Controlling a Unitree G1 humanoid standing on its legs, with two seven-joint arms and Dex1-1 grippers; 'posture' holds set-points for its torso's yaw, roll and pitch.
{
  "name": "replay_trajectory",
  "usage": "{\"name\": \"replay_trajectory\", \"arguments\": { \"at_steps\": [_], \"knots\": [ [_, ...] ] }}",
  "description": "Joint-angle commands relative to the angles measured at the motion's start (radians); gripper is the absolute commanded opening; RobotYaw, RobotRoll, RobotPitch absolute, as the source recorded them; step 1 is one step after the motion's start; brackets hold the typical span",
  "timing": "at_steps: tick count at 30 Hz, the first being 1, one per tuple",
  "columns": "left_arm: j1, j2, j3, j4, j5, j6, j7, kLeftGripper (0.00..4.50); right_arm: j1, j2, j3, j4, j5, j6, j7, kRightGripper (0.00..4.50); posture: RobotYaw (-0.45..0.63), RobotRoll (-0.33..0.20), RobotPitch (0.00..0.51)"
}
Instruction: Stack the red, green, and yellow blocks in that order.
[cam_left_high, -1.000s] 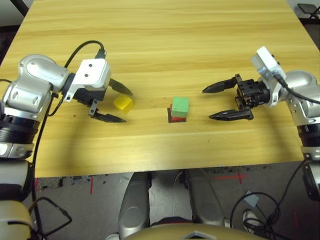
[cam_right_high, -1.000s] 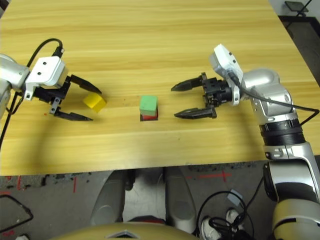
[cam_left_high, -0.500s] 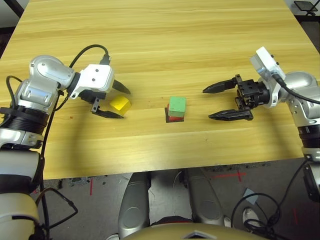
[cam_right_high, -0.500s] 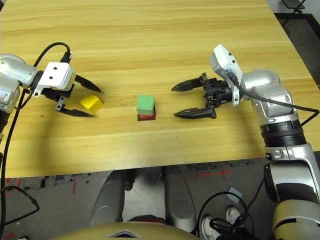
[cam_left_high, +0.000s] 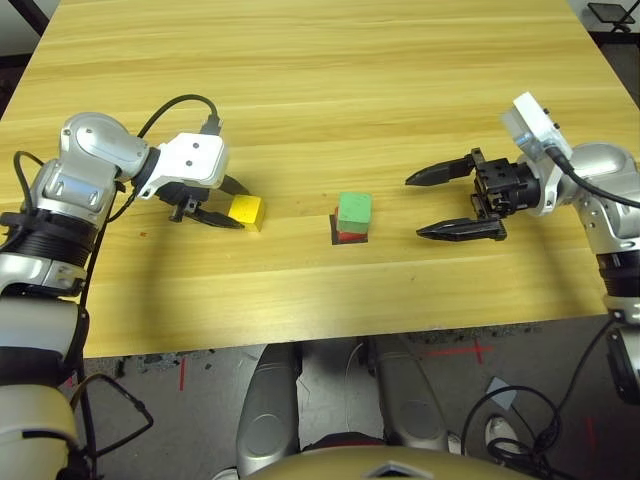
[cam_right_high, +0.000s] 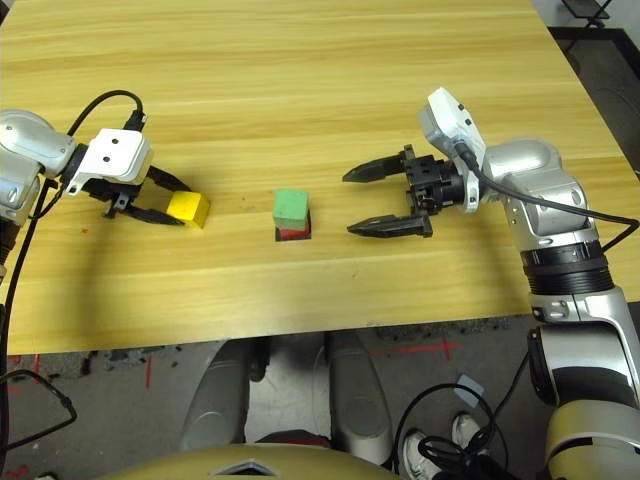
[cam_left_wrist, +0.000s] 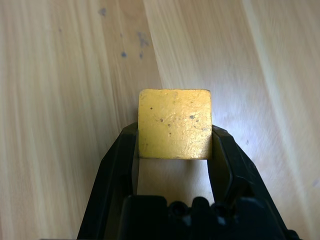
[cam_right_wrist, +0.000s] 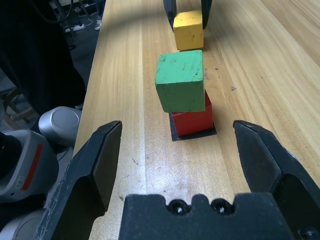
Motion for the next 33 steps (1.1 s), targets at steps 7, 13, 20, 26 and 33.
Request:
{"name": "replay_trajectory", "arguments": {
  "at_steps": [7,13,20,26,33],
  "knots": [
    [-0.229,-0.029,0.040,-0.299,-0.089,0.648,0.051,2.05,-0.006,0.001,-0.003,0.014,-0.002,-0.008,0.007,4.50,0.09,-0.027,0.276],
    [-0.332,-0.093,0.032,-0.386,-0.132,0.836,0.113,2.05,-0.014,0.017,0.006,0.035,-0.013,-0.025,0.011,4.50,0.10,-0.016,0.271],
    [-0.290,-0.133,0.008,-0.521,-0.170,0.911,0.188,2.05,-0.015,0.031,0.006,0.045,-0.020,-0.040,0.014,4.50,0.10,-0.018,0.273],
    [-0.277,-0.166,-0.009,-0.528,-0.173,0.879,0.220,2.05,-0.009,0.030,-0.002,0.035,-0.019,-0.036,0.012,4.50,0.09,-0.023,0.280],
    [-0.250,-0.191,-0.044,-0.539,-0.157,0.799,0.222,2.05,-0.007,0.028,-0.005,0.026,-0.016,-0.028,0.006,4.50,0.08,-0.025,0.285]
  ]
}}
